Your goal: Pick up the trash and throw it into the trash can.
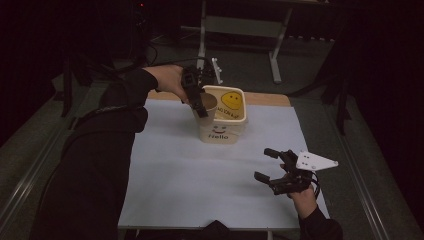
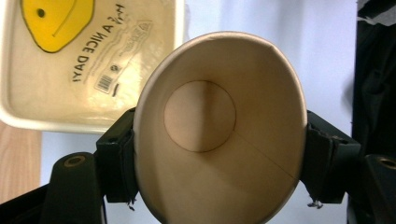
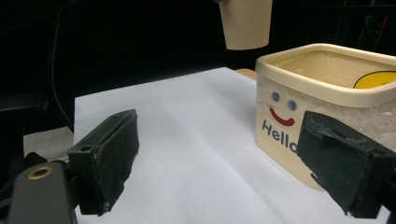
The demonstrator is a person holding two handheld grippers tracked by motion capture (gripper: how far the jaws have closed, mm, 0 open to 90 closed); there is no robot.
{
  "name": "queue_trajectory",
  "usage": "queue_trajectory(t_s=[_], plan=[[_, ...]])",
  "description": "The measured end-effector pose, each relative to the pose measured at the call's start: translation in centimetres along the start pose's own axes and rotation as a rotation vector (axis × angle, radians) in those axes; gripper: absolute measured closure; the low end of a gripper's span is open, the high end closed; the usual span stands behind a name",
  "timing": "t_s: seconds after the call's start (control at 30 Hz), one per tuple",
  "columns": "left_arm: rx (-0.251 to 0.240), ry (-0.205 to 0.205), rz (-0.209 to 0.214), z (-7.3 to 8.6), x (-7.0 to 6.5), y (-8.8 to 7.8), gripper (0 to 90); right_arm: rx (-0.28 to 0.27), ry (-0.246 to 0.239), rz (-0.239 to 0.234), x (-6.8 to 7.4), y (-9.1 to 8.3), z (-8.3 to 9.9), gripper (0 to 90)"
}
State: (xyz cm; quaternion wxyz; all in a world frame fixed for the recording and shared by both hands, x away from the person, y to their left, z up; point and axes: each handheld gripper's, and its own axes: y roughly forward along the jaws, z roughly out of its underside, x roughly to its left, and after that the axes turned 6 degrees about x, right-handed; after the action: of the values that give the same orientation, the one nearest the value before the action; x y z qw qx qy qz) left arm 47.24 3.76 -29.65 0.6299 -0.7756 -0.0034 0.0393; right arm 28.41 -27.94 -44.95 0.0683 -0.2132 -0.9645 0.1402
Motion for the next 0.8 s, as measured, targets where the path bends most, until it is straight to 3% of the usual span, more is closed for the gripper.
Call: queue_trajectory(t_s=[0.23, 0.53, 0.8], plan=[[-0.012, -0.003, -0.014, -0.6, 0.6, 0.2, 28.0, 0.000, 0.003, -0.001, 0.0, -0.1, 0.0, 12.7], [-0.062, -0.001, -0.027, -1.3, 1.4, 0.3, 28.0, 0.002, 0.005, -0.003, 0.1, -0.1, 0.0, 12.8], [-0.067, -0.004, -0.026, -2.1, 2.2, 0.7, 28.0, 0.000, 0.006, -0.006, 0.1, -0.1, 0.0, 12.7]])
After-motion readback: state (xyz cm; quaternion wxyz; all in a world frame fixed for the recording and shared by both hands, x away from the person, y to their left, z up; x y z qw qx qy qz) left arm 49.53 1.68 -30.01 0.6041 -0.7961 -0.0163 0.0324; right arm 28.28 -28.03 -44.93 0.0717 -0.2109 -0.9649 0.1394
